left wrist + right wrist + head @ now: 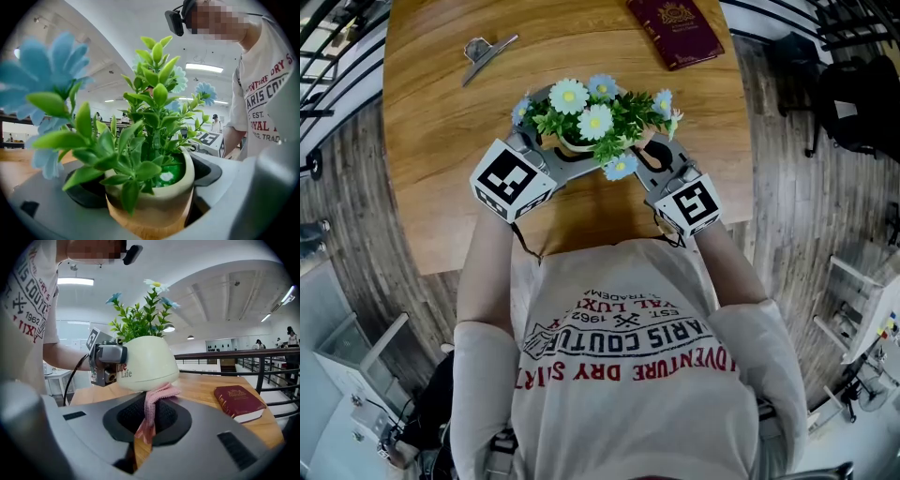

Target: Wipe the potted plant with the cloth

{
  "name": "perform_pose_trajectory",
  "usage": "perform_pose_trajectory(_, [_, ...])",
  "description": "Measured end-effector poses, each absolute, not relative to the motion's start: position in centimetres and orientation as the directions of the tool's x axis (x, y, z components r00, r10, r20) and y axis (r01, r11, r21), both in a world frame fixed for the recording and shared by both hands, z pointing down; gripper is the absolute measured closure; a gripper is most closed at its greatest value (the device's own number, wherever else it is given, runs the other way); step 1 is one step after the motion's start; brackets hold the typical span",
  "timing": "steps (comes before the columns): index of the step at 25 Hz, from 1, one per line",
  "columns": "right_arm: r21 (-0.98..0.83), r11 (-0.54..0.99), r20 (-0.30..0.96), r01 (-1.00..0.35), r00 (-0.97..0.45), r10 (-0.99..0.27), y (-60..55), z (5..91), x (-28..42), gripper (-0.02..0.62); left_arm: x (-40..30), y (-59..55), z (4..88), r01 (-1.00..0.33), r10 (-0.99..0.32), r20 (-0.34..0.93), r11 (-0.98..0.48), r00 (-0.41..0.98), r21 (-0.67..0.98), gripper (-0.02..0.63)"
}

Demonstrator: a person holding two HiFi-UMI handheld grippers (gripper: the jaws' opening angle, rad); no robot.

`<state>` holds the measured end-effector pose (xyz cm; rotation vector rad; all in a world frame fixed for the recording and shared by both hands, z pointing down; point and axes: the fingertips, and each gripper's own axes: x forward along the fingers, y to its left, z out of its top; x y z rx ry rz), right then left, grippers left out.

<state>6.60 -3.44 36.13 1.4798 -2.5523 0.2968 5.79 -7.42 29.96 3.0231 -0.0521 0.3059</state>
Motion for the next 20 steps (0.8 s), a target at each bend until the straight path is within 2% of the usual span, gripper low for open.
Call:
perform_pose_trajectory(4, [-0.061,0.467,0.325,-0.882,-0.460,-0.826,-3.3,38.5,7.3,0.552,5.0,-7.2,31.0,-0.045,-0.023,0.214,-0.994,0.976,0.100,0.081])
perform_pose_trajectory(9, [0.011,0.377,0.453,-0.926,-0.332,-0.827,-3.7,41.1,9.7,0.552,3.9,-7.0,32.5,-0.059,-0.037,0.211,-0.993,0.977,0.100,0.082])
perform_pose_trajectory(14, [0.011,0.322,0.452,-0.947,-0.282,-0.846,-4.6,41.1,11.7,0.552,3.0,-6.6,36.3,-0.063,-0.042,0.273,-0.996,0.961,0.070,0.082])
perform_pose_trajectory(20, [0.069,0.320,0.472,-0.945,-0.252,-0.845,-5.6,42.4,13.0,0.552,2.5,-5.8,40.7,-0.043,-0.019,0.279,-0.996,0.960,0.080,0.083])
